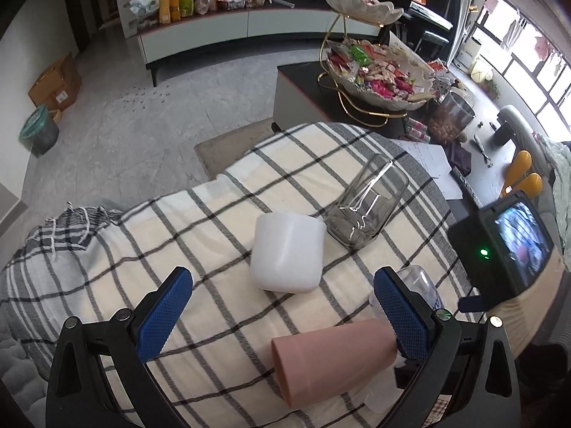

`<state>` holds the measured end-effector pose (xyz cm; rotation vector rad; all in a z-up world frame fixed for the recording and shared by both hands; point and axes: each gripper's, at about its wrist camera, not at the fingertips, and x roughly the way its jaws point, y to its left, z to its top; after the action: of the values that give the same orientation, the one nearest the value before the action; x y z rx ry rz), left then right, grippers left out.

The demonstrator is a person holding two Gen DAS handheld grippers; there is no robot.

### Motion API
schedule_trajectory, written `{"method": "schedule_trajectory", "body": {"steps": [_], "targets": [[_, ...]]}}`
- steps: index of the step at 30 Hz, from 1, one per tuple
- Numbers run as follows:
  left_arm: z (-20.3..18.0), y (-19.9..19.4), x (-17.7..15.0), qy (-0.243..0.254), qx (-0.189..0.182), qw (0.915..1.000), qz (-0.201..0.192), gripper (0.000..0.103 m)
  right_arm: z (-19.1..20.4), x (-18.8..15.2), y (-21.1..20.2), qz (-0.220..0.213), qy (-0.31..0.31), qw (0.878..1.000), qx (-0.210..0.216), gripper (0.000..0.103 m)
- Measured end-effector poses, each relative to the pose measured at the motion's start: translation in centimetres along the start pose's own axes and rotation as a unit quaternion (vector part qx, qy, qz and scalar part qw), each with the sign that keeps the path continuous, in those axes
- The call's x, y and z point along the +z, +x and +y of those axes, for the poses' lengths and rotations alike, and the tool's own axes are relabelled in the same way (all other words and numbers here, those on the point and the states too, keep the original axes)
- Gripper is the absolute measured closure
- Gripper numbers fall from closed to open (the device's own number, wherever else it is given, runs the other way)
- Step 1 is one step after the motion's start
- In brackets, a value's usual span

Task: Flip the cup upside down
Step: 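Reach the right gripper to the clear Happy Cat bottle and grasp it, then lift the bottle with the right gripper and carry it toward the left gripper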

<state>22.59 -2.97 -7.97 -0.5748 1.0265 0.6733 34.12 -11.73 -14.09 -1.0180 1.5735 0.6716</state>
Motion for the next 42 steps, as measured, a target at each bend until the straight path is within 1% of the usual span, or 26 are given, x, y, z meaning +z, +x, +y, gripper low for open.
{"method": "schedule_trajectory", "body": {"steps": [3,5,7,8,12,15,17,21,23,25,27,29,31,33,36,37,39,40,42], "targets": [[-0.1,0.8,0.1,-0.004,0.000,1.0000,0.009,0.000,0.1,0.5,0.8,0.003,-0.006,1.000,0.015,0.018],[0.0,1.3,0.2,-0.009,-0.001,0.9998,0.017,0.000,-0.4,0.9,0.7,-0.005,0.002,0.999,0.032,0.019],[0.0,1.7,0.4,-0.011,-0.002,0.9997,0.023,0.000,-0.8,1.2,0.7,-0.008,0.010,0.999,0.043,0.028],[0.0,1.8,0.4,-0.012,-0.004,0.9996,0.024,0.000,-0.9,1.2,0.8,-0.006,0.015,0.999,0.048,0.030],[0.1,1.6,0.4,-0.010,-0.007,0.9998,0.018,0.000,-1.1,1.1,0.6,-0.014,0.030,0.998,0.053,0.031],[0.3,1.3,0.4,-0.008,-0.012,0.9997,0.017,0.000,-1.3,0.7,0.1,-0.018,0.040,0.998,0.045,0.031],[0.3,0.9,0.5,-0.003,-0.016,0.9997,0.016,0.000,-2.1,0.3,-0.3,-0.025,0.049,0.998,0.037,0.031],[0.4,-0.7,0.7,0.010,-0.028,0.9995,0.008,0.000,-2.7,-1.0,-3.3,-0.045,0.081,0.995,0.018,0.031],[0.6,-1.9,1.0,0.022,-0.040,0.9990,-0.004,0.000,-2.7,-1.6,-5.1,-0.059,0.103,0.993,0.010,0.031],[0.8,-2.9,1.3,0.035,-0.050,0.9980,-0.015,0.000,-2.2,-3.0,-6.9,-0.075,0.124,0.989,0.001,0.031],[1.4,-4.2,1.9,0.050,-0.072,0.9959,-0.025,0.000,-2.2,-3.8,-8.1,-0.091,0.150,0.984,0.001,0.031],[2.3,-5.5,2.4,0.067,-0.089,0.9929,-0.041,0.000,-1.7,-5.7,-9.8,-0.116,0.190,0.975,0.016,0.031],[3.5,-6.8,2.8,0.087,-0.101,0.9884,-0.072,0.000,-0.9,-7.1,-10.6,-0.137,0.233,0.962,0.044,0.031],[4.8,-7.8,3.2,0.112,-0.099,0.9842,-0.095,0.000,0.4,-8.7,-10.7,-0.155,0.285,0.942,0.083,0.031],[6.7,-8.9,3.8,0.158,-0.093,0.9760,-0.118,0.000,3.6,-10.4,-9.9,-0.168,0.338,0.916,0.133,0.031],[7.1,-9.1,3.8,0.169,-0.092,0.9736,-0.124,0.000,4.7,-10.6,-9.6,-0.170,0.349,0.910,0.144,0.031],[8.6,-9.8,3.8,0.201,-0.092,0.9653,-0.139,0.000,7.3,-11.2,-8.9,-0.175,0.371,0.897,0.165,0.031],[9.1,-9.9,3.7,0.211,-0.091,0.9630,-0.140,0.000,8.2,-11.4,-8.5,-0.175,0.379,0.892,0.174,0.031],[10.4,-10.1,3.3,0.239,-0.101,0.9559,-0.137,0.000,10.4,-11.9,-7.6,-0.178,0.402,0.877,0.193,0.031]]}}
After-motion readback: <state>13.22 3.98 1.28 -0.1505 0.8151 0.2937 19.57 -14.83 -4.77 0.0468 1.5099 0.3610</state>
